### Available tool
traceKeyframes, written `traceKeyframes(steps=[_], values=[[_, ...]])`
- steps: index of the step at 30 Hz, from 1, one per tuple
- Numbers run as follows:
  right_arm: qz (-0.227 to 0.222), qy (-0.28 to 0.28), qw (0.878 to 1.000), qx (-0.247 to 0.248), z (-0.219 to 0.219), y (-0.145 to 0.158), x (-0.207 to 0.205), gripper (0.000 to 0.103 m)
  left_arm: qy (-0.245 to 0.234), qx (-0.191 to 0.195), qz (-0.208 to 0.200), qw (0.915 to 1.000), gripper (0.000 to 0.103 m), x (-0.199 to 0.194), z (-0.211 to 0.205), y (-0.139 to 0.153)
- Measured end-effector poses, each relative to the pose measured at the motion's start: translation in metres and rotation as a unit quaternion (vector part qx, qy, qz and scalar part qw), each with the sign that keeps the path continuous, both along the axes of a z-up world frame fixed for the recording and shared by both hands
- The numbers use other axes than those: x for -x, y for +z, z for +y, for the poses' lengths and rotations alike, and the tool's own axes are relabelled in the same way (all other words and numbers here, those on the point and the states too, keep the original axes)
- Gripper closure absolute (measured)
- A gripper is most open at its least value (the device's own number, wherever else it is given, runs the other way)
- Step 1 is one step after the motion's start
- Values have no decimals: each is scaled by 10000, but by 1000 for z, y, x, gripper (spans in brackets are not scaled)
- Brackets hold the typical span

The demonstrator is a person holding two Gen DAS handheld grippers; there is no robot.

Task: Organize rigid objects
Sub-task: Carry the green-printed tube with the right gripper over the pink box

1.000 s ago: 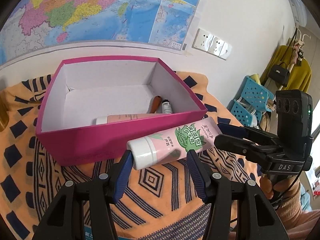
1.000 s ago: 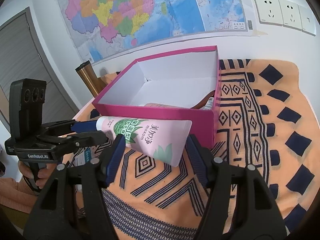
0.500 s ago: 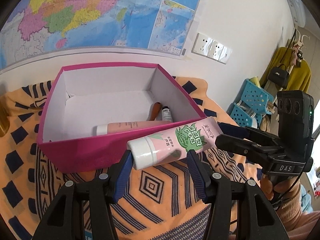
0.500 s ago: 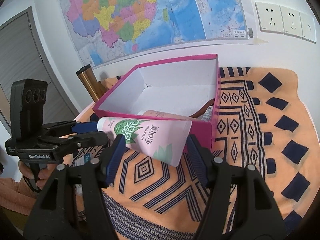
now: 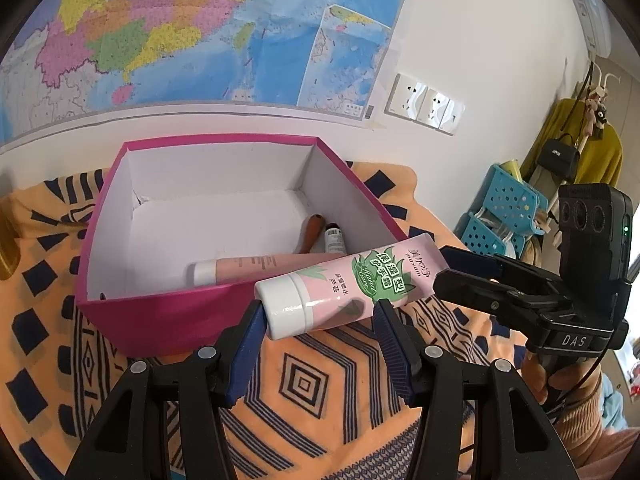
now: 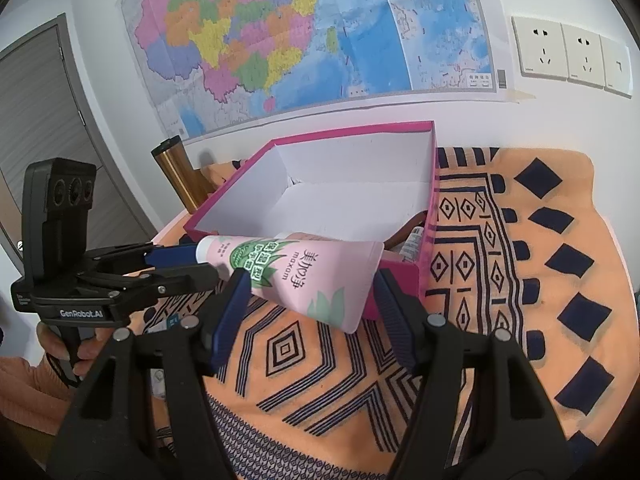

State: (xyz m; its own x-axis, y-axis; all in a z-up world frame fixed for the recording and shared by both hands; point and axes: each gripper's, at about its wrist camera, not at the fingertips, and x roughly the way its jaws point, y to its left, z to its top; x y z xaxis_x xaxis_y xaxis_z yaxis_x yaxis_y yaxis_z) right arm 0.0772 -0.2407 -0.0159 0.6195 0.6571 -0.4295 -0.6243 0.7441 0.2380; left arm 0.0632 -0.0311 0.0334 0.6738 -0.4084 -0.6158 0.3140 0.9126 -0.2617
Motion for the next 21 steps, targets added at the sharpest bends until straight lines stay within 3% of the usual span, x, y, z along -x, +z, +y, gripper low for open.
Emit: traceKeyframes(steps=[21], values=[[-101,9,9999,-16,2,8,-11,37,90,-11,-136,9999,48,-11,1,8]])
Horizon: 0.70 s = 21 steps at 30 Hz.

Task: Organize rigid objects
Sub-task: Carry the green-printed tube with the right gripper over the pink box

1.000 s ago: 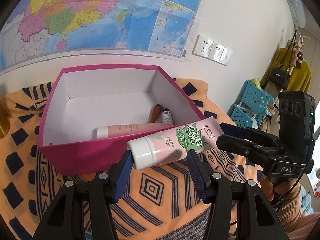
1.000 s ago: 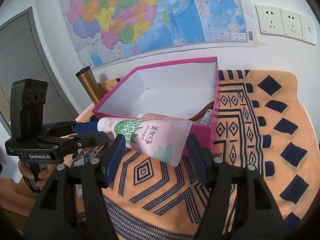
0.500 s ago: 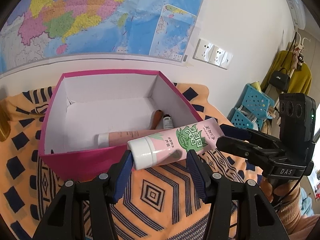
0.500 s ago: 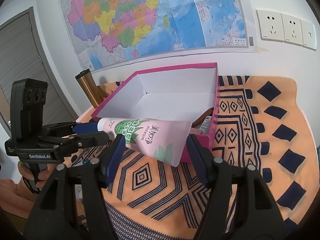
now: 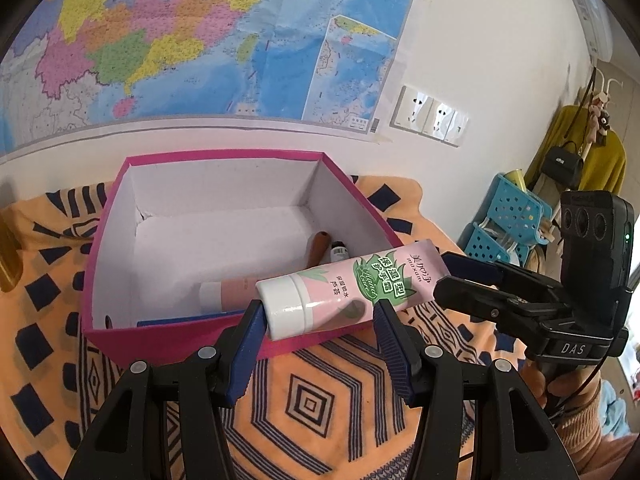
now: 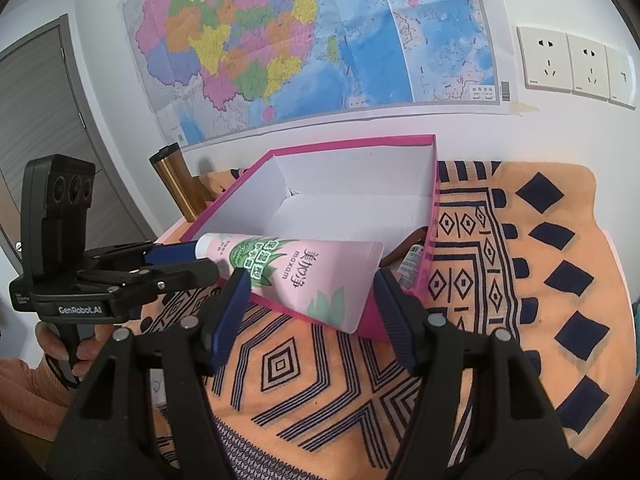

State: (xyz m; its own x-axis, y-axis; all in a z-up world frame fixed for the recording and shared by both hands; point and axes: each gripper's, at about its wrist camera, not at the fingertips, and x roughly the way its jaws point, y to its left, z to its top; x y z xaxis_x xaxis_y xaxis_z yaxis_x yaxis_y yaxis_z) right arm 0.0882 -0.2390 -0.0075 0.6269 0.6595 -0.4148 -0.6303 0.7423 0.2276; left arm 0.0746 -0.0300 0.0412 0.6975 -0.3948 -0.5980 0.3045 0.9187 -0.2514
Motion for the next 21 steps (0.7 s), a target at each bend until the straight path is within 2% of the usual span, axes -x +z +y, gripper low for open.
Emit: traceKeyframes(steps=[21], values=[[7,-38,10000,-79,0,6,-10,37,57,-31,19,10000,48,-18,1,1]])
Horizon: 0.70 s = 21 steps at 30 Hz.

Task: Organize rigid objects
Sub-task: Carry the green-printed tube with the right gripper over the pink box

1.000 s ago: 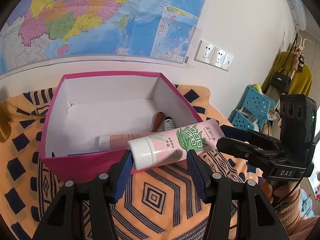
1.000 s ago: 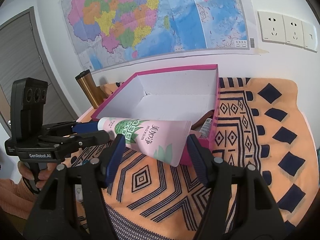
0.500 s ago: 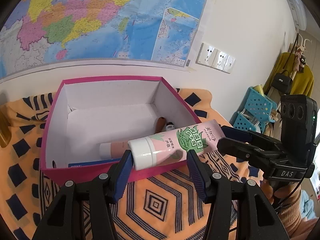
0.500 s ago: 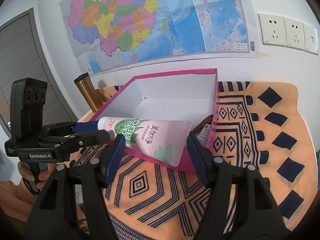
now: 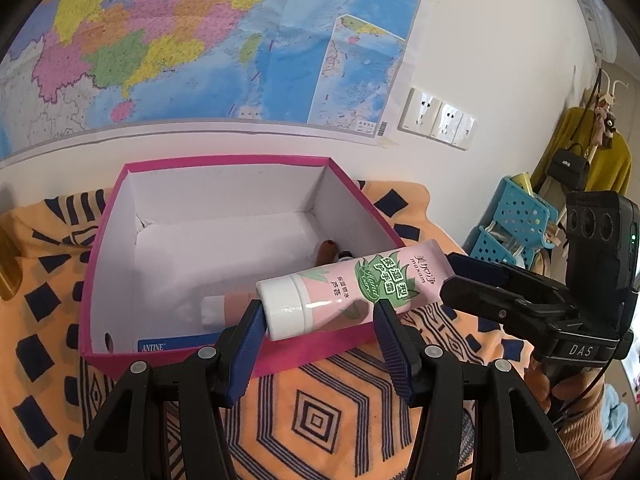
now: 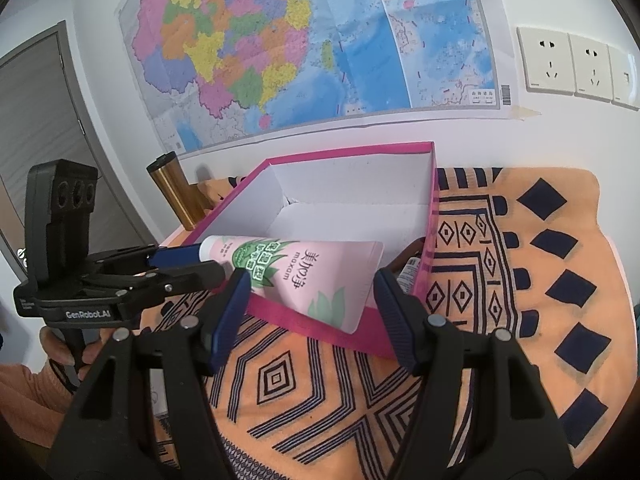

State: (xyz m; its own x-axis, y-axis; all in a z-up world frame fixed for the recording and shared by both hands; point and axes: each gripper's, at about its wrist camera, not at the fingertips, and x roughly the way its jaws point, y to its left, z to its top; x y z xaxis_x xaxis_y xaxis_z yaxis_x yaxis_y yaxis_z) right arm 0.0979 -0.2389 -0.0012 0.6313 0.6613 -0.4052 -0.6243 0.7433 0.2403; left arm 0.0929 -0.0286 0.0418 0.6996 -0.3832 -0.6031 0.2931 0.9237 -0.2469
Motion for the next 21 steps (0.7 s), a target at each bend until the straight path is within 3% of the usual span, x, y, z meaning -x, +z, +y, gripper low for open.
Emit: traceKeyframes(steps=[21], values=[[53,-35,10000,7,5,1,-12,37,66,28,86,9999,48,-17,3,-3]])
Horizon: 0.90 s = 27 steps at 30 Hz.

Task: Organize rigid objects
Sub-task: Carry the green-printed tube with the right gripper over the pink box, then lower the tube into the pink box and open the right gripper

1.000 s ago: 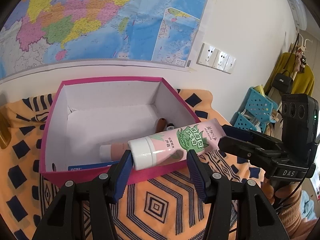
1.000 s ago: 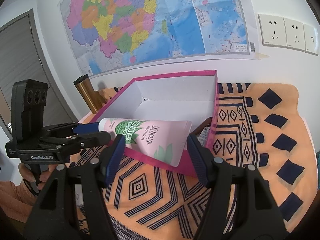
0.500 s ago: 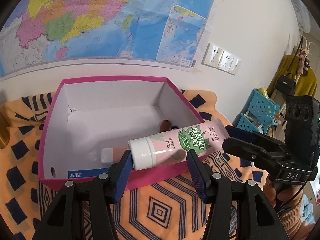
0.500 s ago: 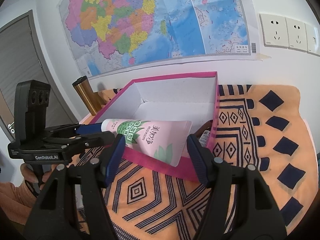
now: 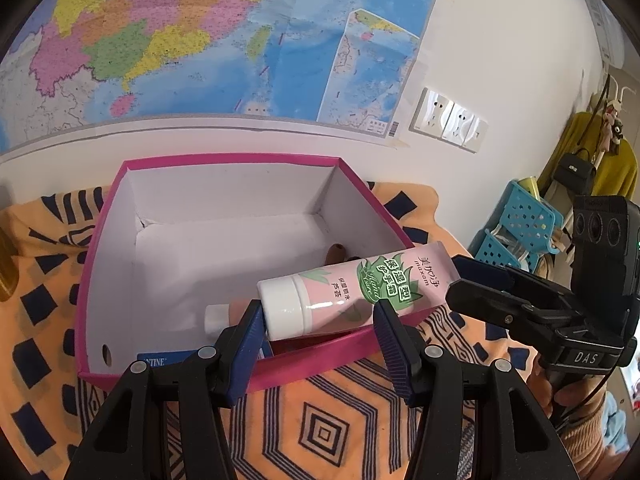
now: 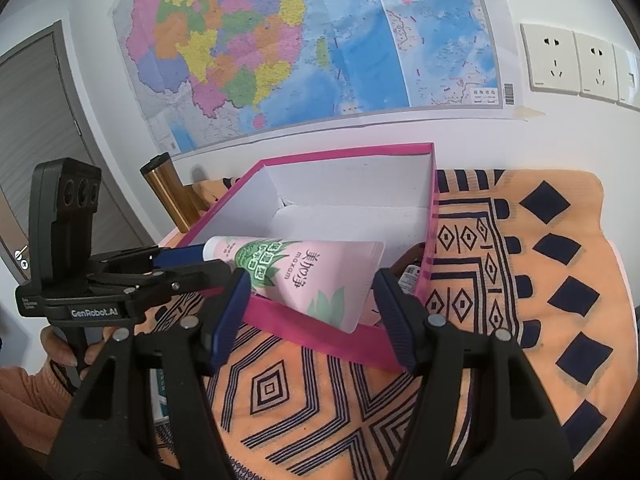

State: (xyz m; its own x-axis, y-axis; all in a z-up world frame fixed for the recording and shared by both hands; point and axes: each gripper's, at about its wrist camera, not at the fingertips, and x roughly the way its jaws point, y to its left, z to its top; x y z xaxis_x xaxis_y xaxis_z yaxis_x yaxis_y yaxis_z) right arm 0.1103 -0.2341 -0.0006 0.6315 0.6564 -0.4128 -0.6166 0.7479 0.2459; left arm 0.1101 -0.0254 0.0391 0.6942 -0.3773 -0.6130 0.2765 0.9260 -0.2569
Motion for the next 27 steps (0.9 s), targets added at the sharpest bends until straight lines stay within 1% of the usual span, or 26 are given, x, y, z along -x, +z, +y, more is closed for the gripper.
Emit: traceKeyframes(steps=[17,27], values=[[124,-95,9998,120,7,-7,-17,37,83,-67,162,9998,48,-21,2,-10],[172,-175,9987,452,18,-15,-30,37,114,-140,420,9990,48,-40,5,-25]])
